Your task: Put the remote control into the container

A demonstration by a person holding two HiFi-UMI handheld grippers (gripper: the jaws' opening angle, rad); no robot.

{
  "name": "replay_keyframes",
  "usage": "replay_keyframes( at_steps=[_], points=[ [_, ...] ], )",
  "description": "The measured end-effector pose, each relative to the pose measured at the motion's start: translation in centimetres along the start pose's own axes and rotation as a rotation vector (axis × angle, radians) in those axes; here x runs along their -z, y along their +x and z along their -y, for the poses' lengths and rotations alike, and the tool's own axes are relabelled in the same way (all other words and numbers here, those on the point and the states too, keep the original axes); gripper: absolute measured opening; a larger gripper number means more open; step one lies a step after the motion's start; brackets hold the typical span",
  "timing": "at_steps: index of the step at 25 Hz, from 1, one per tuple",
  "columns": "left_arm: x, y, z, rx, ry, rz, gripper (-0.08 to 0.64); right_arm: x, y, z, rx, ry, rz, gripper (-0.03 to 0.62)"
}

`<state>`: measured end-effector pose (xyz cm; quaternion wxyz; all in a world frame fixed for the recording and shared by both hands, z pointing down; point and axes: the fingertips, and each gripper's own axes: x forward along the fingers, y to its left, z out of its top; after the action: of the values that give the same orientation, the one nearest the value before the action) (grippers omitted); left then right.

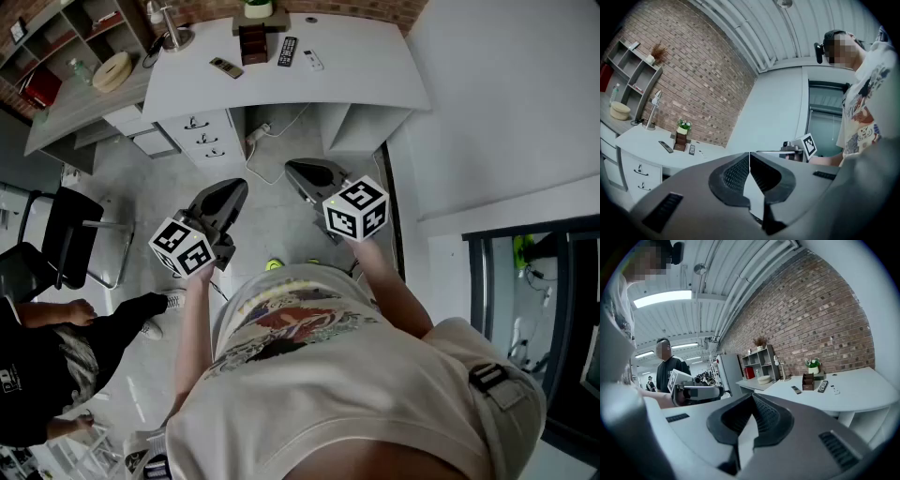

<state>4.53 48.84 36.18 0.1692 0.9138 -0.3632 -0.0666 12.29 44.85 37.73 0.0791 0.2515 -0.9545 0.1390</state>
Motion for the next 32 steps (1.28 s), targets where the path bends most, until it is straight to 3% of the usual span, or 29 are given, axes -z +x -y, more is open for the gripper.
replay_keyframes(
  at_steps=[14,19,24,32],
  points=[
    [0.4,-0.1,-0.6,-0.004,-0.032,0.015,0.005,0.4,0.1,0.2,-0.009,0.023,-0.007,0.011],
    [0.3,-0.1,-1.0,-0.015,-0.043,0.019,0.005,0.8,0.4,-0.2,-0.063,0.085,-0.019,0.011],
    [0.3,-0.7,-1.3,-0.018,-0.045,0.024,0.005,1.5,1.1,-0.9,-0.054,0.029,-0.047,0.012],
    [1.2,-2.0,-1.6,-0.012,-0.042,0.012,0.005,2.7,1.8,-1.9,-0.049,0.022,-0.057,0.012]
  ],
)
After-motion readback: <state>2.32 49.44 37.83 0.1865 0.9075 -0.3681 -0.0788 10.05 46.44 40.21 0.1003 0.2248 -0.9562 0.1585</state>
